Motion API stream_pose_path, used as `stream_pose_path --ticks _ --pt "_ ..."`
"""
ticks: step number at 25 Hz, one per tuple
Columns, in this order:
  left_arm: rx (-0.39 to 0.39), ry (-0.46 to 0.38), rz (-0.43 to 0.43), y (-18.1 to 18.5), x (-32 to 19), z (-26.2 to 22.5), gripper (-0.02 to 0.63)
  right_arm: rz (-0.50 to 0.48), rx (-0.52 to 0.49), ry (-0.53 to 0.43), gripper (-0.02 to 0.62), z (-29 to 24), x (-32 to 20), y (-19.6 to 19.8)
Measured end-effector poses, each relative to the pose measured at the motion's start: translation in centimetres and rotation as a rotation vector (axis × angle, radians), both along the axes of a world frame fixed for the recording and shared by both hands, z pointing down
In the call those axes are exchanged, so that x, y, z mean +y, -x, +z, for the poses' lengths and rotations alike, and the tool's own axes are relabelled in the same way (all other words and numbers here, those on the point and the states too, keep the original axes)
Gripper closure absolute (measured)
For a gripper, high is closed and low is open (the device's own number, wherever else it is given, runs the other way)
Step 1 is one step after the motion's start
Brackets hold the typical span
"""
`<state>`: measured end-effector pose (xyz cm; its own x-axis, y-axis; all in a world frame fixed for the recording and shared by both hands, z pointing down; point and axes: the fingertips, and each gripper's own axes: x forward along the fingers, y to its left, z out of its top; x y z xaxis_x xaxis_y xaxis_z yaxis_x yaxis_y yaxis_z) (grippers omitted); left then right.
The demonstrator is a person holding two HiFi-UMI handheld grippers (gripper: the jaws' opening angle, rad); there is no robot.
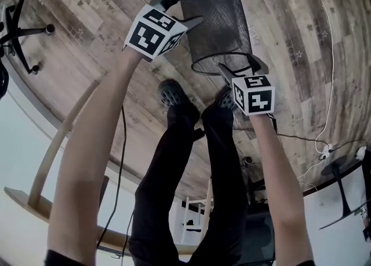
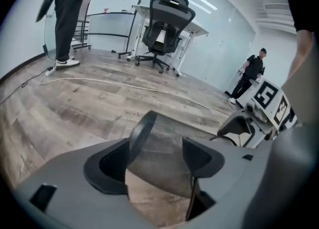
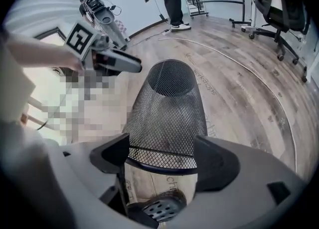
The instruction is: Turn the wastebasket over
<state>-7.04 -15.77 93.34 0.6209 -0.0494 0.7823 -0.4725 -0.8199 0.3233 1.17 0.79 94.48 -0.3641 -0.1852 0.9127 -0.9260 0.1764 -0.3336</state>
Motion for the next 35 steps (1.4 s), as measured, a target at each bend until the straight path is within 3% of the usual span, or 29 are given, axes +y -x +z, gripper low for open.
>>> stream_pose_path --ticks 4,6,9,13,18,22,27,32,35 --pt "0.038 0.023 0.133 -3.9 -2.9 0.3 0.206 -0.008 0.018 -0.002 0.213 -0.2 -0.1 0.6" --pt "0.025 0.093 0.215 -5.2 -2.6 1.4 0.158 -0.009 0.02 -0.005 0.213 -0.3 -0.1 0.8" --pt "-0.02 0.188 0.339 -6.2 -1.2 3.3 0.15 0.0 0.017 -0.019 0.213 -0.4 0.0 0.6" --pt "-0.038 0.232 0.363 -6.3 -1.2 3.6 0.15 0.007 0.006 -0.053 0.213 -0.4 -0.2 0.6" --pt "-0.087 0.221 0.362 -5.6 -0.3 3.2 0.15 -0.025 -0.003 -0.008 0.213 -0.2 0.6 0.9" --pt "-0.117 0.112 0.472 -4.5 2.7 0.3 0.152 -0.075 0.003 0.024 0.209 -0.7 3.1 1.3" --pt "-0.036 0.055 0.499 -4.0 8.4 -5.7 0.154 -0.134 0.057 0.016 0.206 -0.7 8.7 1.4" --pt "-0.065 -0.04 0.567 -3.4 14.0 -8.9 0.155 -0.182 0.111 0.008 0.202 0.3 12.6 1.2" --pt "0.035 -0.021 0.511 -4.1 16.0 -11.1 0.155 -0.183 0.108 -0.007 0.202 1.8 13.7 1.5"
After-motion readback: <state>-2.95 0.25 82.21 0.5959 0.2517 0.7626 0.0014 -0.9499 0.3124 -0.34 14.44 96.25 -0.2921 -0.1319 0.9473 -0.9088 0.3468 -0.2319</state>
